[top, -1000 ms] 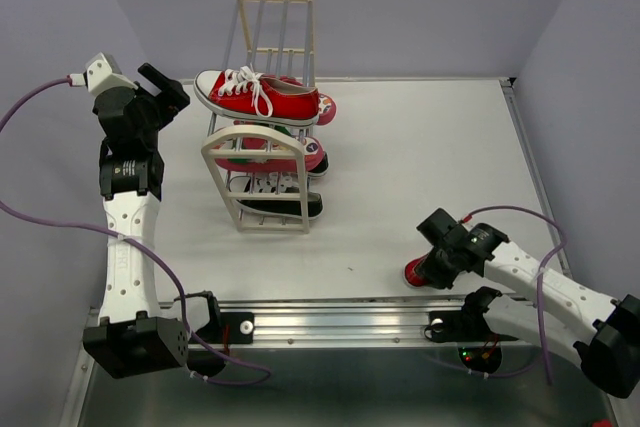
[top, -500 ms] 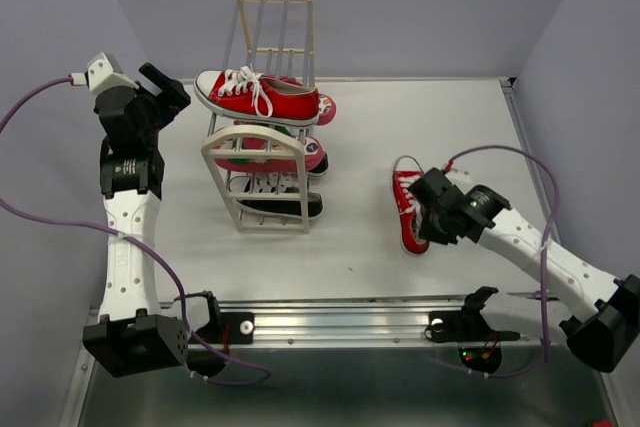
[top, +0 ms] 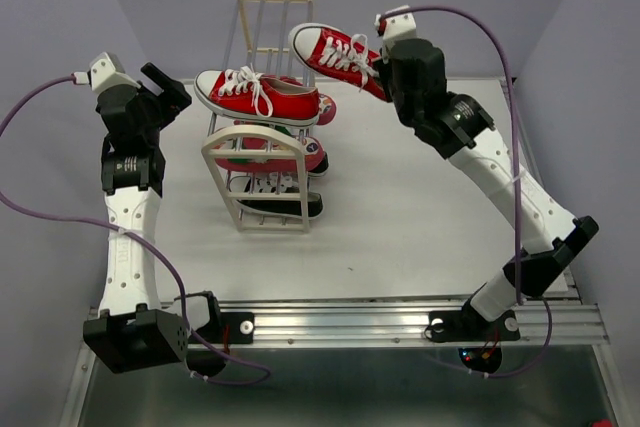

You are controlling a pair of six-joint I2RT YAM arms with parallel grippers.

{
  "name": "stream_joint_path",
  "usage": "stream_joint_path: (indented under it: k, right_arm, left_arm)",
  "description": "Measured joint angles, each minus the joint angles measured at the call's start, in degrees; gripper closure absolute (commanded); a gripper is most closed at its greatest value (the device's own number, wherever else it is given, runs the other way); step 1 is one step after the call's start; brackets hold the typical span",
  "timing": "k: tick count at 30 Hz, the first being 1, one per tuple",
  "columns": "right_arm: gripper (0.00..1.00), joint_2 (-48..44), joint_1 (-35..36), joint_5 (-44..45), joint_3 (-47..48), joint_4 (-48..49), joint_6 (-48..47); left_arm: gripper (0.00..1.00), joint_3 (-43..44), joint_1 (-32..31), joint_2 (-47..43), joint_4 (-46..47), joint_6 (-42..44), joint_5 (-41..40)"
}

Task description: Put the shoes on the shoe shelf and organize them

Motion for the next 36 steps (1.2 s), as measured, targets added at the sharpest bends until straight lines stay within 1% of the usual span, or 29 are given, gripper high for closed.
stream_joint_path:
  k: [2, 3, 6, 8, 11, 16, 19, 22, 30, 36]
  right_arm:
    - [0.99, 3.3, 0.0, -0.1, 7.5, 2.4, -4.7]
    - [0.99, 5.6, 0.0, -0.1, 13.2, 3.6, -7.6]
    - [0.99, 11.3, 0.0, -0.2, 24.2, 5.9, -12.1]
    - [0.99, 15.2, 0.0, -0.5, 30.9, 6.9, -14.6]
    - [0.99, 20.5, 0.0, -2.1, 37.3, 8.0, -16.5]
    - [0.99, 26.4, -0.1, -4.7, 39.3, 9.1, -15.3]
    - [0.99, 30.8, -0.1, -7.6, 40.7, 9.2, -12.0]
    - [0.99, 33.0, -0.1, -10.8, 40.7, 9.3, -9.1]
    - [0.99, 33.5, -0.4, -18.6, 41.4, 13.5, -3.1]
    - [0.99, 33.5, -0.4, -23.2, 41.4, 16.4, -1.0]
  left_arm:
    - [0.01, 0.0, 0.0, 0.1, 0.0, 0.1, 0.0]
    - [0.01, 0.0, 0.0, 0.1, 0.0, 0.2, 0.0]
    - [0.01, 0.0, 0.0, 0.2, 0.0, 0.3, 0.0]
    - [0.01, 0.0, 0.0, 0.2, 0.0, 0.4, 0.0]
    - [0.01, 0.0, 0.0, 0.4, 0.0, 0.6, 0.3]
    - [0.01, 0.5, 0.0, 1.7, 0.1, 0.6, 1.3]
    - [0.01, 0.6, 0.0, 2.5, 0.1, 0.6, 2.3]
    - [0.02, 0.6, 0.0, 2.8, 0.1, 0.6, 2.6]
    - [0.02, 0.6, 0.0, 2.8, 0.2, 1.0, 2.6]
    - [0.02, 0.6, 0.0, 2.8, 0.2, 1.0, 3.3]
